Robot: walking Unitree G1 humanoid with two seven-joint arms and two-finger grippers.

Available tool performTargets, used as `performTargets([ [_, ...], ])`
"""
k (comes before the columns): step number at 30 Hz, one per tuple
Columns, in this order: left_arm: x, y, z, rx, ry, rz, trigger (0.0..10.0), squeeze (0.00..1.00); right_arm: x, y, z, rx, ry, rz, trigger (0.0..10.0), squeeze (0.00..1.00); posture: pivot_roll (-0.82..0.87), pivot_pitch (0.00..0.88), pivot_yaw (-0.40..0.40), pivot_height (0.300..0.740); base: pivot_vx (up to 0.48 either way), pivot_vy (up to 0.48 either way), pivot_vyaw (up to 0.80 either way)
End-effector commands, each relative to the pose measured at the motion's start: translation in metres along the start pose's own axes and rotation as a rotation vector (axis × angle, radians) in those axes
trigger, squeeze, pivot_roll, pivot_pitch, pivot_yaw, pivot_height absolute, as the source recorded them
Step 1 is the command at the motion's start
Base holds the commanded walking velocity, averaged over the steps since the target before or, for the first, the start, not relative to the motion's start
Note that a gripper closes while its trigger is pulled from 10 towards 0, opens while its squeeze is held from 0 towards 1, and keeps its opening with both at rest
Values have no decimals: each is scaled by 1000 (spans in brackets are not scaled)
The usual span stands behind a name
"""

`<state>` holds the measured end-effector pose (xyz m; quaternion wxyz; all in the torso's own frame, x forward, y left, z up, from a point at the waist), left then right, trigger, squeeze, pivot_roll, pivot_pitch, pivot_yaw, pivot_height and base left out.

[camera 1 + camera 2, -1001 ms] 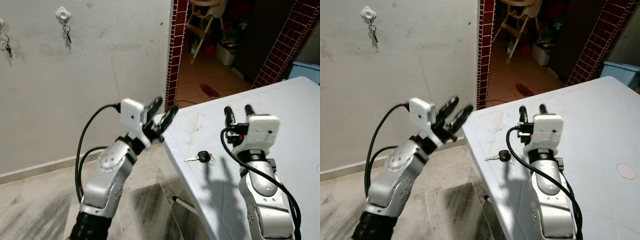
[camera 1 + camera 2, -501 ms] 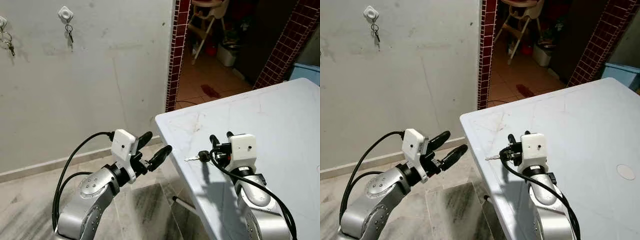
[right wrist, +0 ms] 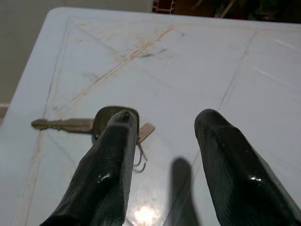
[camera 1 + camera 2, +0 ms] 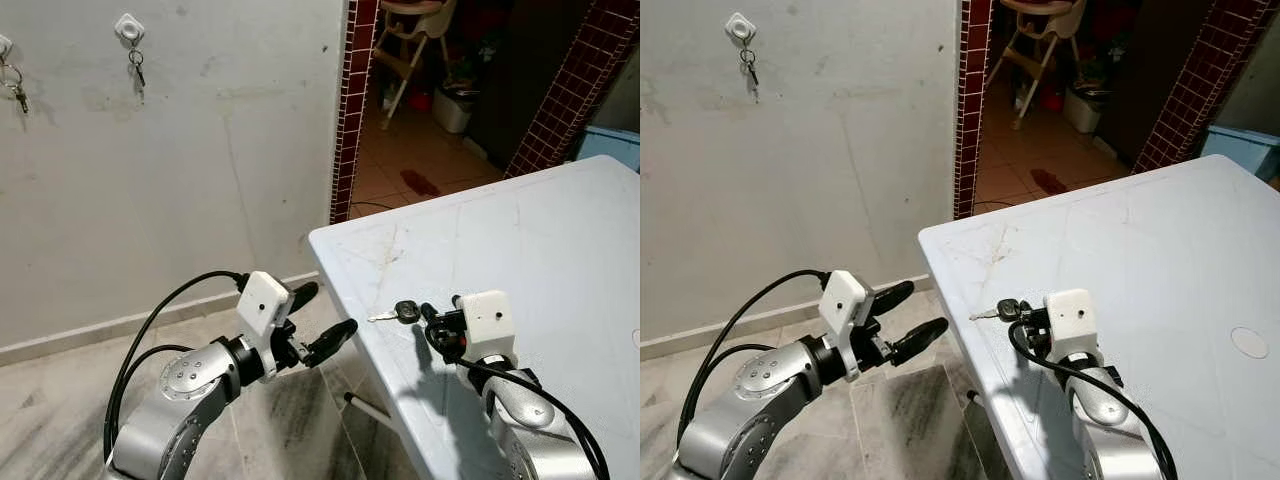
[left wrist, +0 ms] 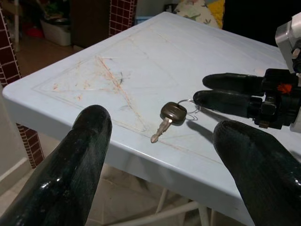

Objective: Hang keys on a hook

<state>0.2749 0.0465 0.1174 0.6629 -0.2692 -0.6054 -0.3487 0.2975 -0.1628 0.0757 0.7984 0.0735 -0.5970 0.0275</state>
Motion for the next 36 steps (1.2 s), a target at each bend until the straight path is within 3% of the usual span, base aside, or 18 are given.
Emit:
performTargets([
  [1,7,-2,-1,-20,-12,-24,10000,0,1,2,1,17,6,-1,10000,478,65,0,-28,740,0,0,0],
  [2,7,-2,-1,-22,-13,-25,10000,0,0,5,0,32,13,-4,10000,0,65,0,-28,740,0,0,0],
  [10,8,-3,-2,-27,-13,-28,10000,0,-9,15,-2,66,39,-6,10000,0,68,0,-28,740,0,0,0],
  [11,8,-3,-3,-27,-13,-29,10000,0,-10,15,-3,65,42,-5,4784,0,68,0,-28,740,0,0,0],
  [12,8,-3,-3,-29,-14,-30,10000,0,-12,14,-4,60,51,7,1137,0,69,0,-27,740,0,0,0],
  [13,8,-3,-3,-29,-14,-30,10000,0,-12,14,-4,60,51,7,1137,0,69,0,-27,740,0,0,0],
  [14,9,-4,-3,-31,-15,-32,10000,0,-14,14,-5,59,54,10,0,0,72,0,-29,740,0,0,0],
  [21,9,-4,-3,-36,-13,-38,10000,0,-17,7,-5,33,64,21,0,0,73,0,-31,740,0,0,0],
  [29,9,-5,-4,-41,-13,-43,10000,0,-18,11,-7,46,63,20,0,0,73,0,-30,740,0,0,0],
  [30,9,-5,-4,-42,-14,-44,10000,0,-18,12,-7,48,63,23,9451,0,73,0,-30,740,0,0,0],
  [33,9,-5,-5,-44,-12,-47,10000,0,-19,13,-8,48,59,25,10000,0,73,0,-30,740,0,0,0],
  [35,8,-6,-5,-48,-12,-45,10000,0,-15,16,-9,56,30,-1,0,0,73,0,-30,740,0,0,0],
  [36,8,-6,-5,-48,-12,-45,10000,0,-15,17,-9,59,29,-3,0,0,73,0,-30,740,0,0,0],
])
Point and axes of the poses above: a point about 5 cm out from each wrist's last joint towards the gripper, its own z axis pointing back from the gripper into the wrist, its own x axis along the axis of the wrist's last joint, y = z × x, the point moved 6 cm from there along -z, pointing out of the wrist towards the gripper, and after that the axes turned 12 degrees about -z, right-handed, at the moved point
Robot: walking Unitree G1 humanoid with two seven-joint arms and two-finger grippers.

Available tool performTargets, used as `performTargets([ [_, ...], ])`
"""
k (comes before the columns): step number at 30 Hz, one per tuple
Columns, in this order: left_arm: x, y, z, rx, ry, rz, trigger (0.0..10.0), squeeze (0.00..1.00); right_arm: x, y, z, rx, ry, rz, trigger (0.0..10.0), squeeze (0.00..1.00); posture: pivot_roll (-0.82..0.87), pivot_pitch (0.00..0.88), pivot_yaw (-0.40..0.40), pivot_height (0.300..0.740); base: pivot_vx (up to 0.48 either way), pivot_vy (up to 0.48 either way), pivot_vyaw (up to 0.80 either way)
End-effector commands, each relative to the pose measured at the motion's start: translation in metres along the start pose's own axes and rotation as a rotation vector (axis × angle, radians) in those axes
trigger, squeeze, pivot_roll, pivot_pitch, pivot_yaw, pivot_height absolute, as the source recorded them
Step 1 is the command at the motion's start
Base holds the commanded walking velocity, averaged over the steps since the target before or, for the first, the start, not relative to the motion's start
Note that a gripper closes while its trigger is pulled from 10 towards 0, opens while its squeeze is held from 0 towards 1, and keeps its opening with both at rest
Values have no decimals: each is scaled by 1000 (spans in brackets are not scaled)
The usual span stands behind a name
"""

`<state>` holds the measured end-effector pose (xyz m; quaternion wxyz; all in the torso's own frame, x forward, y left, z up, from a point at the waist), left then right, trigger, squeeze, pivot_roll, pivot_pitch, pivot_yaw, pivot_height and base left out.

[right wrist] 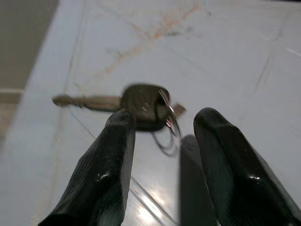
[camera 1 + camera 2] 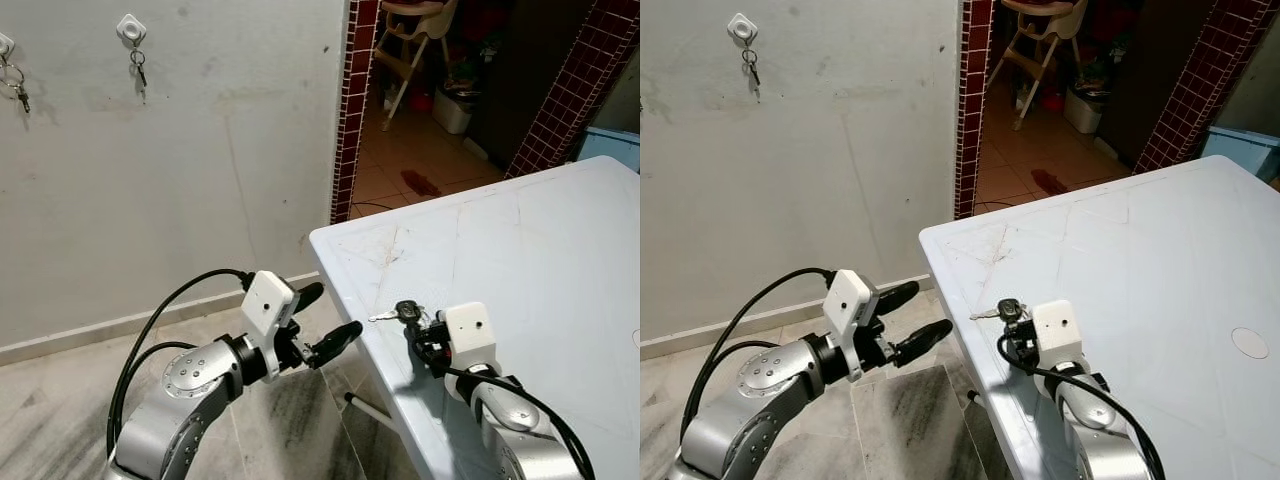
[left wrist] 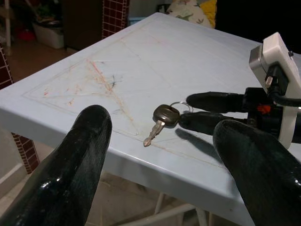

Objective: Hang keys on a hook

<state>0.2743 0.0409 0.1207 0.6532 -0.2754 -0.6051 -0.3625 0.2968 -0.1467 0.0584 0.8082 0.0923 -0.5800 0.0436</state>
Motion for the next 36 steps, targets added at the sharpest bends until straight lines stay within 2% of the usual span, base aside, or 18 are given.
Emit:
performTargets([
  [1,4,-3,-2,-23,-3,-28,10000,0,3,3,-3,13,-11,2,0,0,73,0,-30,740,0,0,0],
  [11,-4,-10,-3,-75,32,-31,10000,0,2,3,-6,13,-11,14,0,0,73,0,-29,740,0,0,0],
  [12,-9,-12,-2,-104,55,-34,10000,0,1,3,-6,13,-7,17,2784,0,73,0,-28,740,0,0,0],
  [13,-11,-13,-1,-116,63,-39,10000,0,0,3,-6,11,-4,21,4353,0,73,0,-28,740,0,0,0],
  [14,-13,-14,0,-128,70,-45,10000,0,0,2,-6,7,0,27,9412,0,73,0,-28,740,0,0,0],
  [15,-13,-13,0,-129,71,-47,10000,0,-1,2,-5,6,4,32,10000,0,70,0,-26,740,0,0,0],
  [17,-14,-13,0,-132,75,-48,10000,0,-2,1,-5,4,7,33,10000,0,70,0,-26,740,0,0,0],
  [18,-17,-15,0,-151,92,-48,10000,0,-2,0,-4,0,-3,21,2627,0,70,0,-26,740,0,0,0],
  [19,-17,-15,0,-151,92,-48,10000,0,-2,0,-4,0,-3,21,2627,0,70,0,-26,740,0,0,0],
  [20,-19,-16,1,-165,103,-56,10000,0,-2,1,-3,8,-6,15,0,0,70,0,-26,740,0,0,0],
  [35,-26,-8,4,-127,116,-97,10000,0,-5,0,-8,11,12,47,0,0,78,0,-26,740,0,0,0],
  [36,-27,-8,3,-128,117,-101,10000,0,-5,-1,-9,9,13,48,1412,0,77,0,-25,740,0,0,0],
])
Point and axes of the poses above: a point about 5 cm out from each wrist's last joint towards the gripper, its own z axis pointing back from the gripper into the wrist, its own x axis along the axis of the wrist's last joint, y = z × x, the point moved 6 cm from there along -z, pointing out of the wrist towards the gripper, and after that the axes turned 12 degrees about -z, right-handed, at the moved point
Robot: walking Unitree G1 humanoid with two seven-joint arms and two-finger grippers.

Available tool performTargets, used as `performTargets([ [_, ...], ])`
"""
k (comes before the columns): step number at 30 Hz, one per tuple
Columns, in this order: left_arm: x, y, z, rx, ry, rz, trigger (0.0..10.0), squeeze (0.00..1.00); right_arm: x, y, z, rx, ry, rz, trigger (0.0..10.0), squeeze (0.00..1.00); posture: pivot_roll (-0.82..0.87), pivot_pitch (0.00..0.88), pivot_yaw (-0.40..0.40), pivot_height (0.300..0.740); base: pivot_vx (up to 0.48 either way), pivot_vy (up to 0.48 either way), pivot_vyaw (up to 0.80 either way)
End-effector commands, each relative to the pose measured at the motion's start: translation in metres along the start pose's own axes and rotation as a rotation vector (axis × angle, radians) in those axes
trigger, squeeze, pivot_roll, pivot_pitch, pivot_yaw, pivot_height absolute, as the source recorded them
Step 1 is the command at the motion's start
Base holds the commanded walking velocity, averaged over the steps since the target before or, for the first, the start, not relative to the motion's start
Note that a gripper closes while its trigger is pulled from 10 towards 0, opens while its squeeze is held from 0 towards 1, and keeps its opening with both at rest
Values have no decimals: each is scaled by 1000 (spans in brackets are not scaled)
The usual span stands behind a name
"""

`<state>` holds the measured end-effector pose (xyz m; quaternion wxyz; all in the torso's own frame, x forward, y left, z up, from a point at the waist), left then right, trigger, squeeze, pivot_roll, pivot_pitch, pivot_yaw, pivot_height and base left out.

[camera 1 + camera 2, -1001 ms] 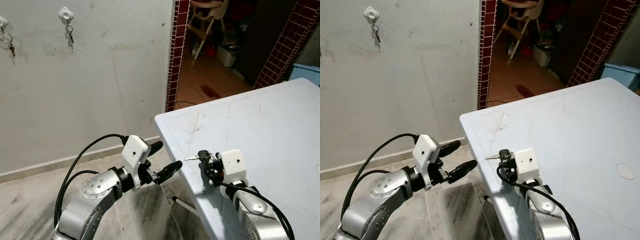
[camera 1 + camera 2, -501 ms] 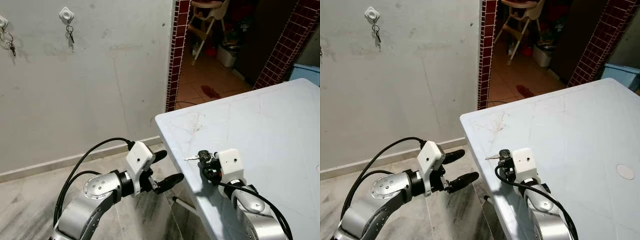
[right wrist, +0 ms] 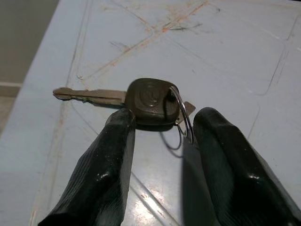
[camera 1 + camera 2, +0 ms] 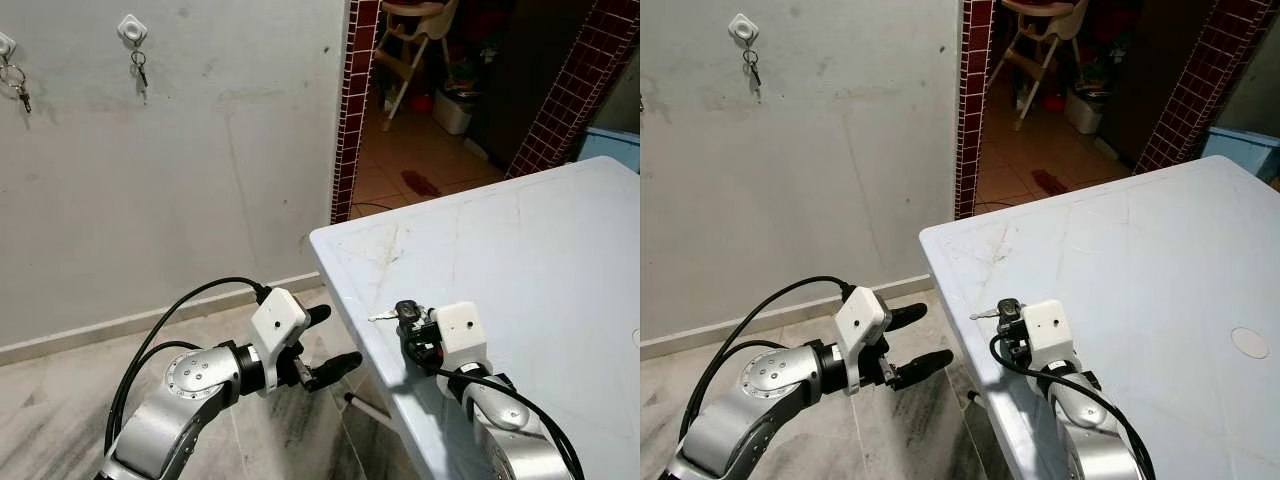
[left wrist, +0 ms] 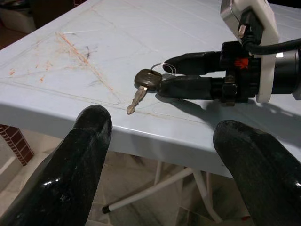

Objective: Hang keys on a hook

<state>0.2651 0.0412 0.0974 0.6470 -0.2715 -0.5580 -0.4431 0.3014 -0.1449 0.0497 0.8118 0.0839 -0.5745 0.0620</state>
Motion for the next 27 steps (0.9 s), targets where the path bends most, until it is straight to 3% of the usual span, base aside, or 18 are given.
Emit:
performTargets([
  [1,-4,1,0,1,17,-14,10000,0,2,-2,-2,-3,-2,13,3137,0,77,0,-26,740,0,0,0],
  [2,-4,1,0,1,17,-15,10000,0,2,-2,-2,-3,-1,14,6902,0,77,0,-26,740,0,0,0],
  [3,-4,1,0,1,17,-16,10000,0,2,-2,-3,-1,-1,15,7098,0,77,0,-26,740,0,0,0],
  [4,-4,1,-1,1,16,-18,10000,0,3,-1,-3,2,-9,22,3373,0,76,0,-25,740,0,0,0],
  [5,-4,1,-1,1,16,-19,10000,0,4,-1,-3,3,-13,24,3373,0,76,0,-25,740,0,0,0],
  [6,-4,1,-1,1,16,-20,10000,0,4,-1,-2,6,-14,22,0,0,76,0,-25,740,0,0,0],
  [12,-3,2,-2,0,14,-27,10000,0,2,1,0,23,-6,46,0,0,75,0,-18,740,0,0,0],
  [13,-3,2,-1,1,12,-29,10000,0,0,3,1,45,3,51,7569,0,74,0,-16,740,0,0,0],
  [14,-3,2,-1,1,12,-29,10000,0,0,3,1,45,3,51,7569,0,74,0,-16,740,0,0,0],
  [15,-3,3,-1,1,11,-30,10000,0,0,2,2,46,6,45,10000,957,72,0,-16,740,0,0,0],
  [17,-3,3,-1,2,10,-32,10000,0,-1,-2,4,38,9,48,10000,1000,72,0,-17,740,0,0,0],
  [25,-3,3,-1,4,9,-32,10000,0,-1,-6,4,8,3,51,10000,984,74,0,-11,740,0,0,0],
  [26,-3,3,-1,5,9,-33,10000,0,0,-5,4,3,-6,50,10000,4,74,0,-11,740,0,0,0],
  [27,-3,4,-1,6,9,-35,10000,0,1,-4,3,2,-18,38,10000,0,74,0,-11,740,0,0,0],
])
Point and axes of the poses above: a point about 5 cm out from each wrist's last joint towards the gripper, its own z axis pointing back from the gripper into the wrist, its own x axis along the axis of the wrist's last joint, y = z × x, the point moved 6 cm from there along -z, pointing out of the wrist towards the gripper, and after that the axes turned 12 degrees about -z, right-handed, at the moved point
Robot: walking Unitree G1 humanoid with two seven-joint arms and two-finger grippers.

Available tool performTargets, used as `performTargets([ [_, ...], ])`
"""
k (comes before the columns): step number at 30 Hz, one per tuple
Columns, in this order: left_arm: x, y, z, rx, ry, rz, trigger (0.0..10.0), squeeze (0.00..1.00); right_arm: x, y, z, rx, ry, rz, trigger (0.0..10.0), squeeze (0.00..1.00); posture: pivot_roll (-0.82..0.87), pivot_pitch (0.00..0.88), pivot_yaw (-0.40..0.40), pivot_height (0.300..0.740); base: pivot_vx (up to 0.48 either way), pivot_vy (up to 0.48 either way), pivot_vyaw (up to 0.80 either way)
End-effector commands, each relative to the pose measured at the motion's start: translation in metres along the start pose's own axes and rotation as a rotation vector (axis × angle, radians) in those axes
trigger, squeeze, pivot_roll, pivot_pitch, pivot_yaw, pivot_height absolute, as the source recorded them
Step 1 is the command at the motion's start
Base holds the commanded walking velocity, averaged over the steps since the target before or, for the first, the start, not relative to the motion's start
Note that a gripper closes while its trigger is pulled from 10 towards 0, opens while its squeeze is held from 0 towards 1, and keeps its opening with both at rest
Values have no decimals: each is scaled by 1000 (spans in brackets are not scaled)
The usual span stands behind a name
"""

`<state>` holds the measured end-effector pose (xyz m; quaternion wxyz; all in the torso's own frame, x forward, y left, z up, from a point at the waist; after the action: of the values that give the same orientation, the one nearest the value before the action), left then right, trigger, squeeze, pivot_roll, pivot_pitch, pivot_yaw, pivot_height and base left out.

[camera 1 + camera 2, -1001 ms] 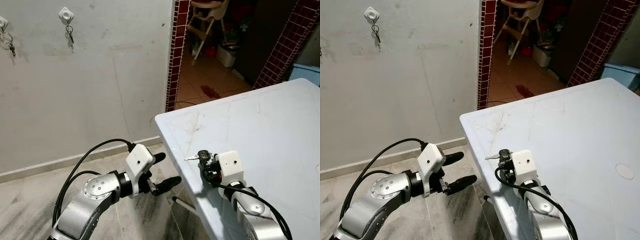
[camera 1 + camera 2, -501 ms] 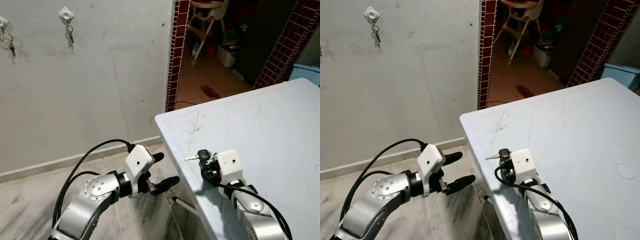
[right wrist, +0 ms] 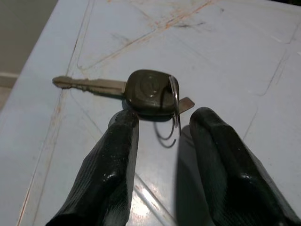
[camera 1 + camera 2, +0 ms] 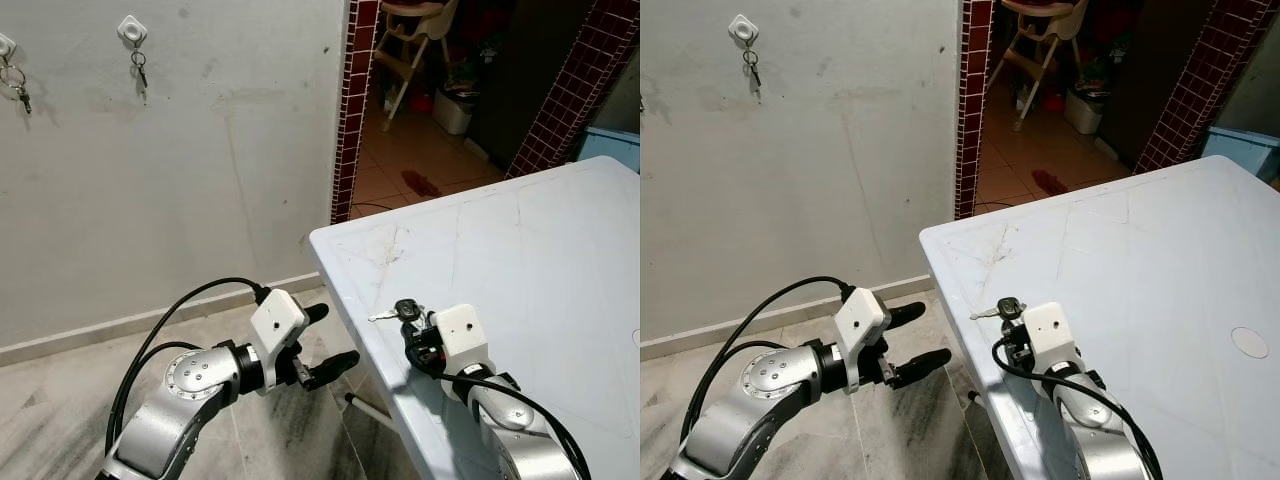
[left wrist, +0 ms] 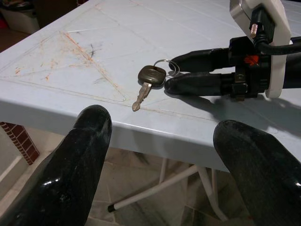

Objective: Hang keys on a hook

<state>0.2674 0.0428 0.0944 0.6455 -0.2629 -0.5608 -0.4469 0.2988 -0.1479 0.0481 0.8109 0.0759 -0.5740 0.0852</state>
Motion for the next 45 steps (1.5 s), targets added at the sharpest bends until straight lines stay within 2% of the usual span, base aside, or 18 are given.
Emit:
performTargets([
  [1,0,1,0,-3,5,-18,10000,0,4,0,1,-15,-27,-19,4275,0,74,0,-11,740,0,0,0],
  [2,0,1,0,-3,5,-18,10000,0,4,0,1,-15,-27,-19,4275,0,74,0,-11,740,0,0,0],
  [3,0,2,0,-3,5,-18,10000,0,4,0,1,-16,-28,-26,0,0,74,0,-11,740,0,0,0],
  [8,1,1,-1,-4,2,-19,10000,0,7,0,0,-51,-54,-58,0,0,74,0,-10,740,0,0,0],
  [15,5,5,-1,16,-18,-23,10000,0,10,-10,3,-109,-81,-117,0,0,69,0,-12,740,0,0,0],
  [45,6,2,-4,-1,-18,-35,10000,0,8,-10,2,-105,-90,-150,0,0,66,0,-15,740,0,0,0],
])
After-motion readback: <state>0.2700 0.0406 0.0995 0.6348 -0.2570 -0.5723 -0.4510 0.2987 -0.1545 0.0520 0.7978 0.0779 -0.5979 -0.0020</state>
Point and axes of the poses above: a point about 5 cm out from each wrist's last joint towards the gripper, its own z axis pointing back from the gripper into the wrist, its own x axis along the axis of the wrist's last joint, y = z × x, the point moved 6 cm from there along -z, pointing out of the wrist towards the gripper, and after that the axes turned 12 degrees about -z, right-handed, at the moved point
